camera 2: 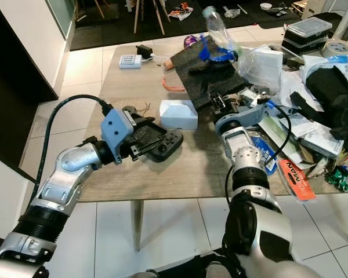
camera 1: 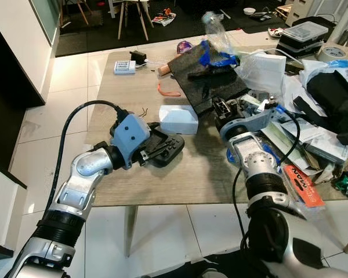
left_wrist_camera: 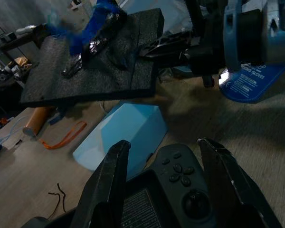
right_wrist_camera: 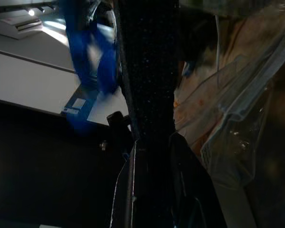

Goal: Picking trash to rubbish bin

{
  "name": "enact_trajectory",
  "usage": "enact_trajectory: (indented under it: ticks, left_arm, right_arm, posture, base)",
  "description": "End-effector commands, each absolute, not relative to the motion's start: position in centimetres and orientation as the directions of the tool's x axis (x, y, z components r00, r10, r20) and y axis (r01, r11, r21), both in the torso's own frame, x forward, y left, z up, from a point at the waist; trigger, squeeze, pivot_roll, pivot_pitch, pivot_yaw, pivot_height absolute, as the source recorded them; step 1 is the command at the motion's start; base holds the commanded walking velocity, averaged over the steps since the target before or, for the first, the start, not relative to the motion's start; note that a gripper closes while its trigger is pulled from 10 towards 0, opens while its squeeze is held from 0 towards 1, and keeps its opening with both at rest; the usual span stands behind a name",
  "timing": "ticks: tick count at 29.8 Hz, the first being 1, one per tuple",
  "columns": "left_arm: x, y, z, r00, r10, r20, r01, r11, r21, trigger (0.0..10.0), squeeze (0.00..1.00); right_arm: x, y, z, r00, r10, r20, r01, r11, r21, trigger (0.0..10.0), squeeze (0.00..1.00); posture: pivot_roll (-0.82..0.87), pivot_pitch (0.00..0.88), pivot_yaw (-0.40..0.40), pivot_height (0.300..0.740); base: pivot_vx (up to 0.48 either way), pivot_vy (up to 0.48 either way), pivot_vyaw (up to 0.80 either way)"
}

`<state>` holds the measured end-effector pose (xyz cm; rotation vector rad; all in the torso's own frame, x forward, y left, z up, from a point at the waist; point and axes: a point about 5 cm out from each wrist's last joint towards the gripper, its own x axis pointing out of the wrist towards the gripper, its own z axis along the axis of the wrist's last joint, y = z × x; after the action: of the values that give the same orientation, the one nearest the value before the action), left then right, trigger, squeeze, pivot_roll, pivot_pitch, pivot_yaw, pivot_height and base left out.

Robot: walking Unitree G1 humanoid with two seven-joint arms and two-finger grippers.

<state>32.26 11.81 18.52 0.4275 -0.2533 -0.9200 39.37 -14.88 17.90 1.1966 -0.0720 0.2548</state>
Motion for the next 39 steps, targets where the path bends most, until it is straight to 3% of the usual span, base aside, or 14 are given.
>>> enact_trajectory:
  ticks: [1, 11, 27, 32, 39]
  left_arm:
    - [32.0, 11.6, 18.1, 0.581, -0.814, 0.014, 0.717, 0.519, 0.465, 10.0, 0.00]
    - [32.0, 11.1, 17.9, 0.573, -0.819, 0.011, 0.720, 0.510, 0.470, 10.0, 0.00]
    - [32.1, 10.5, 17.8, 0.560, -0.828, 0.015, 0.726, 0.500, 0.471, 10.0, 0.00]
    - [32.0, 10.3, 17.8, 0.555, -0.832, 0.014, 0.729, 0.494, 0.474, 10.0, 0.00]
    - [32.1, 10.0, 18.5, 0.548, -0.834, 0.070, 0.736, 0.520, 0.433, 10.0, 0.00]
  right_arm:
    - [39.0, -14.2, 17.4, 0.965, 0.187, 0.186, -0.240, 0.328, 0.914, 0.0, 0.00]
    - [37.5, -13.3, 16.2, 0.956, 0.197, 0.216, -0.269, 0.307, 0.913, 0.0, 0.00]
    - [36.8, -15.0, 18.5, 0.927, 0.122, 0.355, -0.375, 0.340, 0.863, 0.0, 0.00]
    - [36.2, -15.0, 20.5, 0.879, 0.170, 0.445, -0.475, 0.395, 0.787, 0.0, 0.00]
    - [35.4, -14.0, 21.9, 0.823, 0.259, 0.505, -0.567, 0.406, 0.717, 0.0, 0.00]
  posture:
    - [0.00, 0.153, 0.056, 0.740]
    - [-0.01, 0.146, 0.053, 0.740]
    - [-0.01, 0.136, 0.054, 0.740]
    - [-0.01, 0.132, 0.052, 0.740]
    - [-0.01, 0.132, 0.052, 0.740]
  base:
    - [0.000, 0.000, 0.00]
    - [0.000, 0.000, 0.00]
    - [0.000, 0.000, 0.00]
    - [0.000, 0.000, 0.00]
    - [0.000, 0.000, 0.00]
